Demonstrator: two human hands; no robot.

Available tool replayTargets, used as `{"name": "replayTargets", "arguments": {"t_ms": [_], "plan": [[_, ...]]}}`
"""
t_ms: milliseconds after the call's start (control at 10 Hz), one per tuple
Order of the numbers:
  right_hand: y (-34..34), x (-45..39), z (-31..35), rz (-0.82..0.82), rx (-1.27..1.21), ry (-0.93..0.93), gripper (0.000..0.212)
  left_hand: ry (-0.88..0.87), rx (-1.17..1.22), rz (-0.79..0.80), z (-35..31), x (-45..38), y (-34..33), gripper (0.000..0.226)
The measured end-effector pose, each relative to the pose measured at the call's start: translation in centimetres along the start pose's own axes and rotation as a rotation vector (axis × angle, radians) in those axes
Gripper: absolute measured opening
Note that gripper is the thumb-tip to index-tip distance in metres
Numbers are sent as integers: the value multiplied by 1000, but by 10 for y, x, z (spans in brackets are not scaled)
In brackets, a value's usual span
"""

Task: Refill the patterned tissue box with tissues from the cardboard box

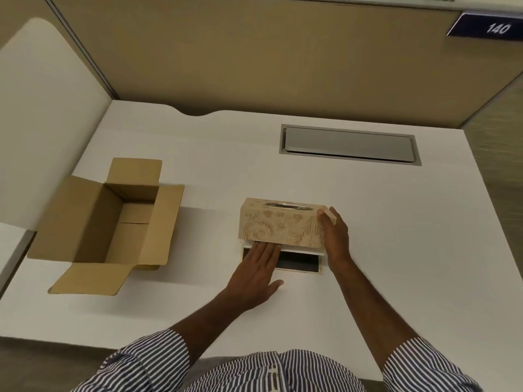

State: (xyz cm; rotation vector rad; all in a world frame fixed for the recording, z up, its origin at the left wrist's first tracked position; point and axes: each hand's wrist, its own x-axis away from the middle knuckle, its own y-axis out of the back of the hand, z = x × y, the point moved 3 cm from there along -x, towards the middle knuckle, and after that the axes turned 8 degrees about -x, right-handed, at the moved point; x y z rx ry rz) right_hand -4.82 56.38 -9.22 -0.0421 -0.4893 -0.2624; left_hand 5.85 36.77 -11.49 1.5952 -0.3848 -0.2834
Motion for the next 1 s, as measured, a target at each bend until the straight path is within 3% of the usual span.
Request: {"name": "replayTargets", "arguments": {"t_ms": [100, 200, 400, 600, 700, 800, 900, 1000], "plan": [[4, 12, -8, 18, -49, 31, 57, -132, 99, -144, 3, 37, 1, 52], [13, 32, -23, 59, -76, 102, 53, -58, 227, -275, 19, 68, 6, 37], [28, 67, -69, 61, -139, 89, 56, 199, 318, -325, 46, 71, 13, 41], [33, 71, -79, 74, -110, 86, 60, 251, 295, -236, 47, 46, 11, 55], [33, 74, -77, 63, 6, 104, 62, 231, 273, -210, 48, 29, 14, 63], [38, 74, -61, -11, 436, 347, 67, 189, 225, -200, 50, 5, 28, 66], [22, 63, -37, -5, 913, 711, 69, 172, 177, -197, 52, -23, 40, 69], [-1, 54, -18, 36, 1123, 794, 73, 206, 130, -161, 54, -39, 41, 67]]}}
